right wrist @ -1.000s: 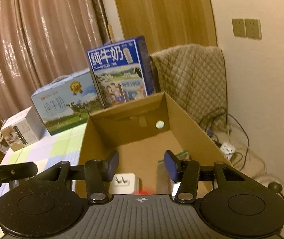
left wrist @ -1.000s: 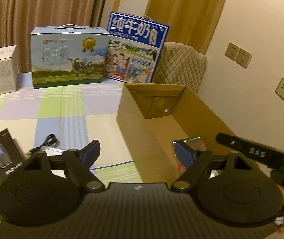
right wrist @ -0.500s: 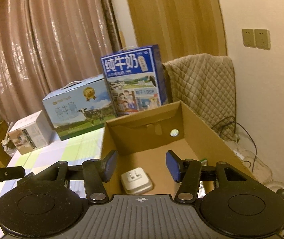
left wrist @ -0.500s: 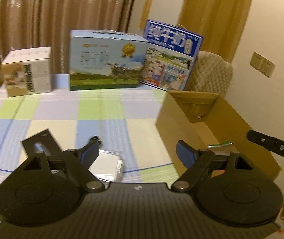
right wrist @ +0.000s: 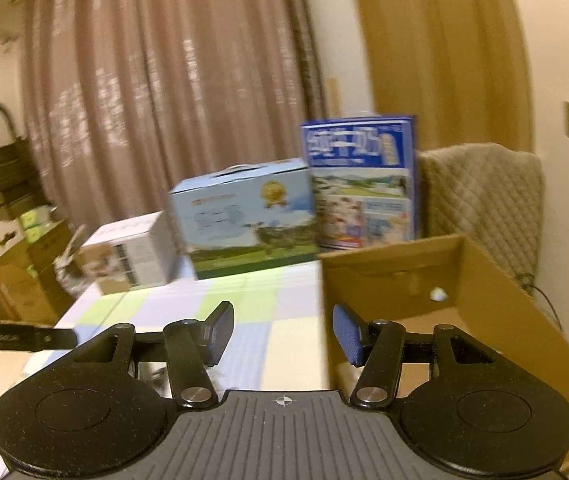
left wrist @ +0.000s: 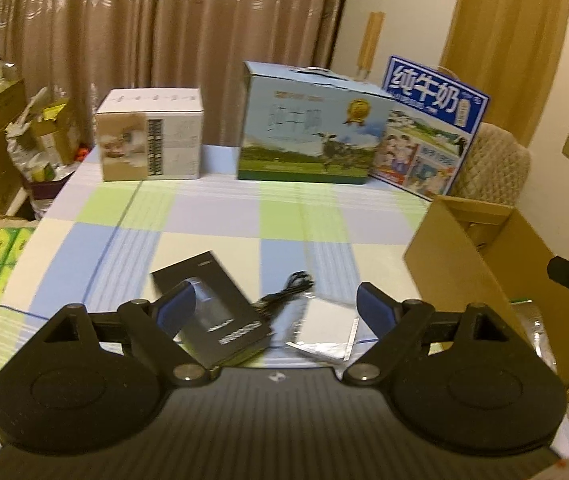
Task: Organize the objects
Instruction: 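Move both open tools back over the table items, then grasp the clear plastic-wrapped white pad with the right tool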
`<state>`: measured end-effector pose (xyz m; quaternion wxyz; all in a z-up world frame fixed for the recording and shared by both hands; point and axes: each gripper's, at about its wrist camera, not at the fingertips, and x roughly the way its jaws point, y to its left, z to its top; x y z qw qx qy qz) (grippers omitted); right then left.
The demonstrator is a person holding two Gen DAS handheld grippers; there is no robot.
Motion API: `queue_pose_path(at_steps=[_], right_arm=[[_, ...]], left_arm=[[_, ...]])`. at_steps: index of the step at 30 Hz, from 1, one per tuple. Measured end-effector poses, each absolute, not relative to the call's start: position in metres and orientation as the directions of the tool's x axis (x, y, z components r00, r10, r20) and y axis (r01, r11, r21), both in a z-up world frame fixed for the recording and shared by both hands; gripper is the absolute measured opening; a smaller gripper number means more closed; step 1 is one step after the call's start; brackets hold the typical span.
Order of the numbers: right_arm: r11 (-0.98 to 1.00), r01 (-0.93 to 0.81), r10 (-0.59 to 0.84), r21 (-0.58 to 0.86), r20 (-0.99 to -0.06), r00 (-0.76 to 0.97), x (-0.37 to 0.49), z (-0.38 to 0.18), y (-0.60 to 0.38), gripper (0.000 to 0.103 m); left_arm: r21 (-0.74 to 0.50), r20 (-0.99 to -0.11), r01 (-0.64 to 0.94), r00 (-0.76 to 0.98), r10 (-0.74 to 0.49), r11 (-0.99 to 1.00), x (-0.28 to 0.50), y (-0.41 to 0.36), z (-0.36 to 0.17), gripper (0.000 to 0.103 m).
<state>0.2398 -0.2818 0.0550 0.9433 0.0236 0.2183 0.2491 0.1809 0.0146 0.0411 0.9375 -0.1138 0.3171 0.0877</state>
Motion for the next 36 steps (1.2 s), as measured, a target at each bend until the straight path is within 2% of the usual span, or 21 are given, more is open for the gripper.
queue_pose_path(at_steps=[9, 16, 26, 36], right_arm=[[0.82, -0.56, 0.55, 0.118, -0.431, 0.715, 0.232, 0.04, -0.228, 0.067], [0.787, -0.609, 0.558, 0.1, -0.535, 0.634, 0.236, 0.017, -0.195, 0.074], [0.751, -0.655, 0.543, 0.083, -0.642, 0.542, 0.25, -0.029, -0.155, 0.077], [0.791, -0.579, 0.518, 0.197, -0.719, 0.464, 0.288, -0.069, -0.138, 0.077]], left_arm=[[-0.129, -0.636, -0.289, 0.758, 0.145, 0.949, 0.168, 0.045, 0.03, 0.086], [-0.119, -0.656, -0.321, 0.735, 0.168, 0.939, 0.166, 0.064, 0.022, 0.089], [-0.073, -0.705, -0.338, 0.683, 0.191, 0.938, 0.177, 0.081, -0.001, 0.092], [-0.086, -0.72, -0.37, 0.665, 0.199, 0.925, 0.191, 0.099, -0.022, 0.092]])
